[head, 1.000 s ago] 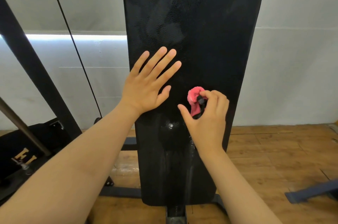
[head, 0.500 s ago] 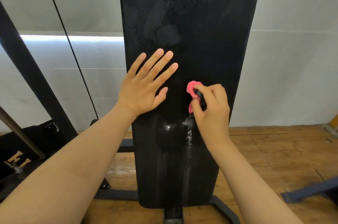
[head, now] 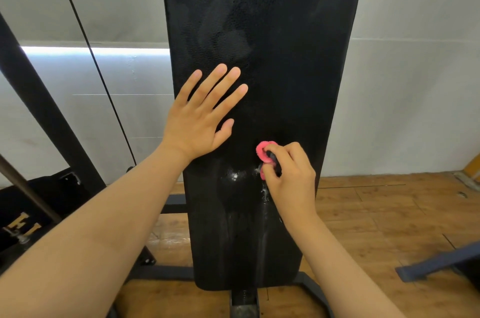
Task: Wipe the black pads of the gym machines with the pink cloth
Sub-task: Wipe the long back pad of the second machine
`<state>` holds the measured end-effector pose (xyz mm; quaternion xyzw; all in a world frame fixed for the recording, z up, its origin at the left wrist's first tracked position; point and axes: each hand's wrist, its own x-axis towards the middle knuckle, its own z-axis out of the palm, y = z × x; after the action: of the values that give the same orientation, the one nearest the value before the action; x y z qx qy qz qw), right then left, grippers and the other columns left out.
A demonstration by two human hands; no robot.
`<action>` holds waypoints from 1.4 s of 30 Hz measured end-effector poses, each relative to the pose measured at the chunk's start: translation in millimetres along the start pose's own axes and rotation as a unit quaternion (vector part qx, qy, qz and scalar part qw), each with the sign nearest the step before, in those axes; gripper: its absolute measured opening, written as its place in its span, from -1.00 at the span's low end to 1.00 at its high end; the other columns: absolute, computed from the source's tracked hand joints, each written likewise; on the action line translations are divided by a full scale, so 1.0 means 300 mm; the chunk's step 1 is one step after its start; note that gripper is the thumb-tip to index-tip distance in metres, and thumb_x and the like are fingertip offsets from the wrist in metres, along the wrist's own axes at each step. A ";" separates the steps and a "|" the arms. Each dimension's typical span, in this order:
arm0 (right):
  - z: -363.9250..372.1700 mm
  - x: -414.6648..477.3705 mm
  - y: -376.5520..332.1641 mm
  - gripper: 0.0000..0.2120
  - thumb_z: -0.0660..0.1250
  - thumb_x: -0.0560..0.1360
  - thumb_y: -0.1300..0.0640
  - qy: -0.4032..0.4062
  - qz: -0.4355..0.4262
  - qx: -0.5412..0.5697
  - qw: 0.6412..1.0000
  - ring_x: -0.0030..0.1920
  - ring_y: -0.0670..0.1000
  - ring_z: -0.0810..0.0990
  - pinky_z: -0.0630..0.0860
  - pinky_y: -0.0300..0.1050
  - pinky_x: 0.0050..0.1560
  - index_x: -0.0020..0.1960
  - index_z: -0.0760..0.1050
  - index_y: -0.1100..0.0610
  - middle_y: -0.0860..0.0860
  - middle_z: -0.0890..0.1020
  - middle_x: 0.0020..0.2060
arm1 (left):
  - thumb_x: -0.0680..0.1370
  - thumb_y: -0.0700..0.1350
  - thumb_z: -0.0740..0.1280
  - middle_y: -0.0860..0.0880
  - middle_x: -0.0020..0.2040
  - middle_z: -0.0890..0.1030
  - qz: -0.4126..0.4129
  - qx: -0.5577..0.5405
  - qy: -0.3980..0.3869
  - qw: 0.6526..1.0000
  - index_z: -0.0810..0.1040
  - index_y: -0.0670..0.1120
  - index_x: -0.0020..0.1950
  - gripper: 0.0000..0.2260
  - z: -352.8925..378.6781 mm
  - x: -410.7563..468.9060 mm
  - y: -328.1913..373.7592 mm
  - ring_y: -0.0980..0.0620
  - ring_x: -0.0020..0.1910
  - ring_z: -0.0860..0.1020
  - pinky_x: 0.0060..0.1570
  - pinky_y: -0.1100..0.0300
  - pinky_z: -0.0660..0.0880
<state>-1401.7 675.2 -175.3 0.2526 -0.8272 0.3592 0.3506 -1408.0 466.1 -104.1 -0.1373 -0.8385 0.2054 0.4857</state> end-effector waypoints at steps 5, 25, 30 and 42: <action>0.011 -0.037 -0.004 -0.74 0.47 0.39 0.31 -0.002 0.011 0.005 1.000 -0.16 -0.04 0.52 0.48 -0.31 -0.21 0.07 0.60 0.20 0.05 0.55 -0.13 | 0.57 0.02 0.17 -0.12 0.54 0.20 -0.001 -0.004 -0.004 1.000 0.20 -0.04 0.55 -0.45 0.000 -0.002 0.001 -0.12 0.52 0.12 0.48 -0.10 0.05; -0.025 -0.007 -0.015 -0.76 0.39 0.46 0.28 -0.044 0.052 0.023 0.997 -0.03 -0.10 0.51 0.44 -0.38 -0.06 0.13 0.58 0.16 -0.02 0.55 -0.03 | 0.57 0.02 0.17 -0.13 0.54 0.20 0.000 0.005 0.002 1.000 0.20 -0.05 0.55 -0.45 0.002 0.000 0.000 -0.12 0.52 0.12 0.48 -0.08 0.01; 0.043 -0.204 -0.004 -0.70 0.47 0.36 0.30 -0.121 0.023 -0.019 0.992 -0.09 -0.02 0.58 0.58 -0.21 -0.15 0.08 0.60 0.15 0.00 0.57 -0.08 | 0.57 0.02 0.17 -0.13 0.54 0.20 0.000 0.003 0.001 1.000 0.19 -0.04 0.55 -0.45 0.001 -0.003 0.001 -0.12 0.52 0.12 0.48 -0.09 0.03; -0.042 -0.013 -0.033 -0.77 0.33 0.51 0.27 0.046 0.159 0.118 0.979 -0.02 -0.22 0.48 0.41 -0.49 -0.04 0.15 0.56 0.12 -0.10 0.49 0.02 | 0.56 0.02 0.17 -0.12 0.54 0.19 -0.003 -0.001 -0.006 1.000 0.18 -0.04 0.55 -0.44 -0.002 -0.008 0.000 -0.12 0.53 0.10 0.48 -0.10 0.05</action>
<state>-1387.7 679.6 -167.9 0.1404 -0.7917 0.5165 0.2945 -1406.2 465.2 -105.5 -0.1341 -0.8422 0.2037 0.4809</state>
